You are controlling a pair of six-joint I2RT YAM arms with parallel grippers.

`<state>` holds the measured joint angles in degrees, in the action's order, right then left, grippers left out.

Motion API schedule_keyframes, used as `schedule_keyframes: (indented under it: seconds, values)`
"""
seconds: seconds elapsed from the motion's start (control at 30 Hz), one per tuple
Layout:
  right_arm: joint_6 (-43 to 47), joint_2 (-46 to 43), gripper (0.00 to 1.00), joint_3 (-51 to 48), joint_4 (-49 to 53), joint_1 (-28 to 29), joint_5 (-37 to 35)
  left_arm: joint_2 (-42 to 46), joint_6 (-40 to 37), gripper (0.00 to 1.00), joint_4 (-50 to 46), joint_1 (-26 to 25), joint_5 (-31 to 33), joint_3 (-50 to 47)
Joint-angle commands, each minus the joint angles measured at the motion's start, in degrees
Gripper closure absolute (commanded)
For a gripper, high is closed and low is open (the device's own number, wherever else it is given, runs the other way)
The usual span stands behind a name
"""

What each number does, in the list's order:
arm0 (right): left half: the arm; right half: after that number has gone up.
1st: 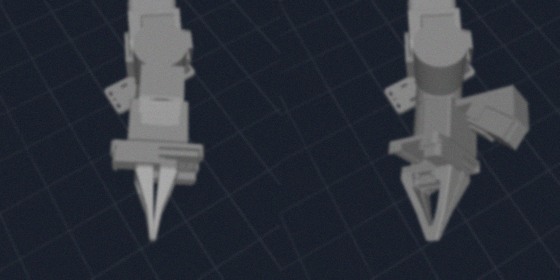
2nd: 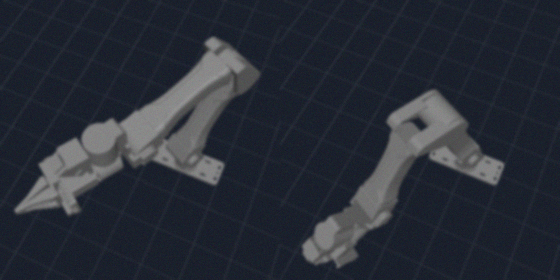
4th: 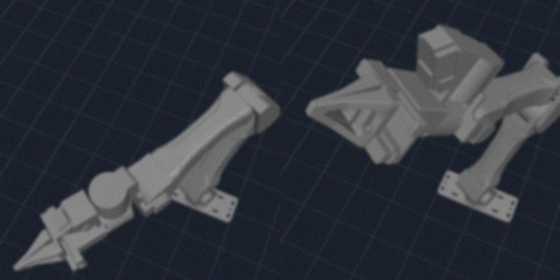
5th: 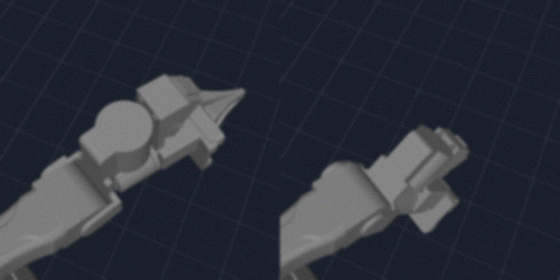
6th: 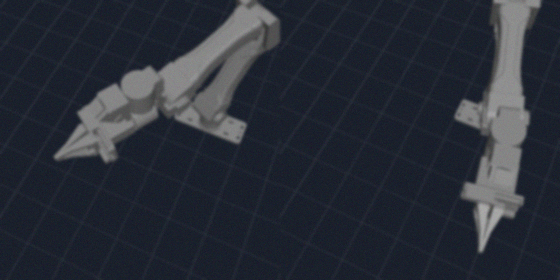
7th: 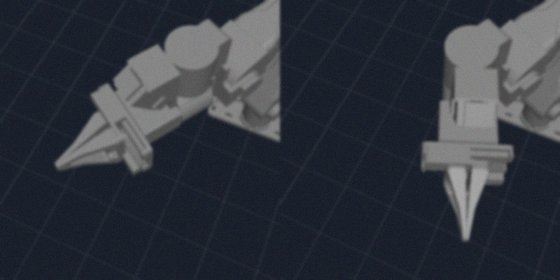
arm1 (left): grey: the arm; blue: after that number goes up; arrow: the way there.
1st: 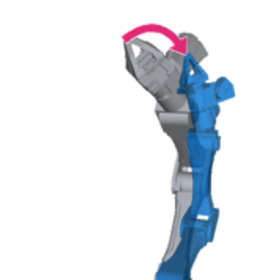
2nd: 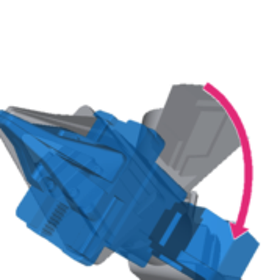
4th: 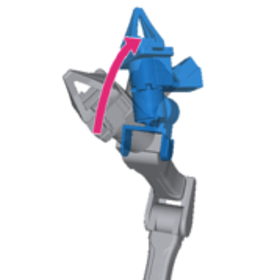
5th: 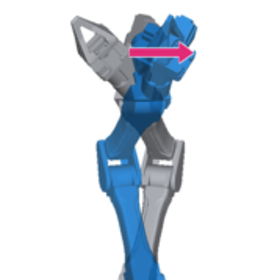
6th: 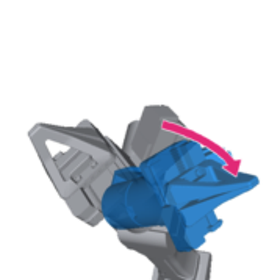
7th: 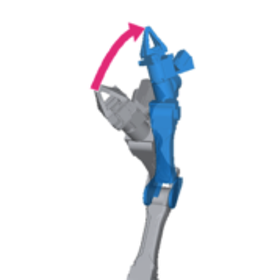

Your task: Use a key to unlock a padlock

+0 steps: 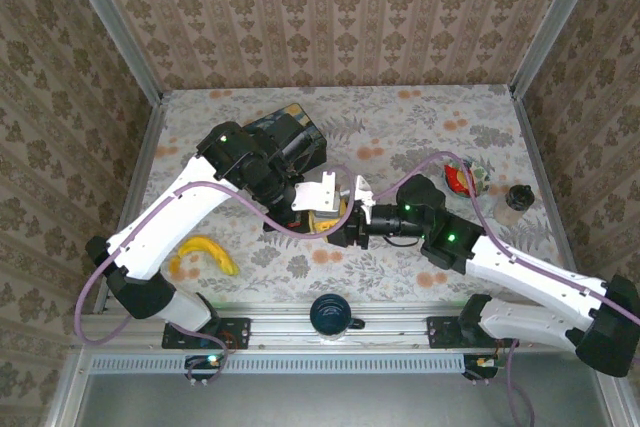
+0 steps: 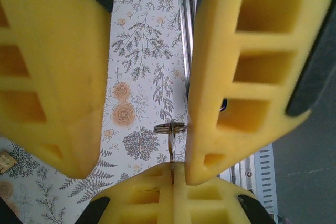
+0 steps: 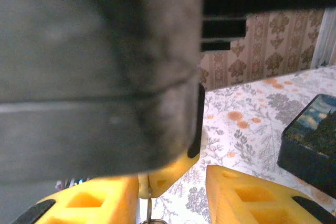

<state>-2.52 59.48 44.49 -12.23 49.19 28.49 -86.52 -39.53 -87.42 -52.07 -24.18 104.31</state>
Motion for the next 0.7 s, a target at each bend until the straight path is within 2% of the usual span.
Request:
schedule_keyframes:
  seconds: [0.0, 0.27, 0.5, 0.67]
  values:
    - [0.6, 0.0, 0.61, 1.3, 1.2, 0.2, 1.6, 1.4, -1.4, 1.0, -0.5, 0.3, -1.1, -0.9]
    - [0.3, -0.9, 0.64, 0.3, 3.3, -0.1, 2.3, 1.4, -1.3, 1.0, -0.5, 0.9, -0.9, -0.7]
    - [0.2, -0.2, 0.62, 0.8, 5.1, -0.3, 3.1, 1.3, -1.0, 1.0, -0.5, 1.3, -1.0, -0.3]
    - [0.1, 0.9, 0.65, 1.5, 5.2, -0.6, 3.4, 1.2, -1.2, 1.0, -0.5, 1.4, -1.2, -0.4]
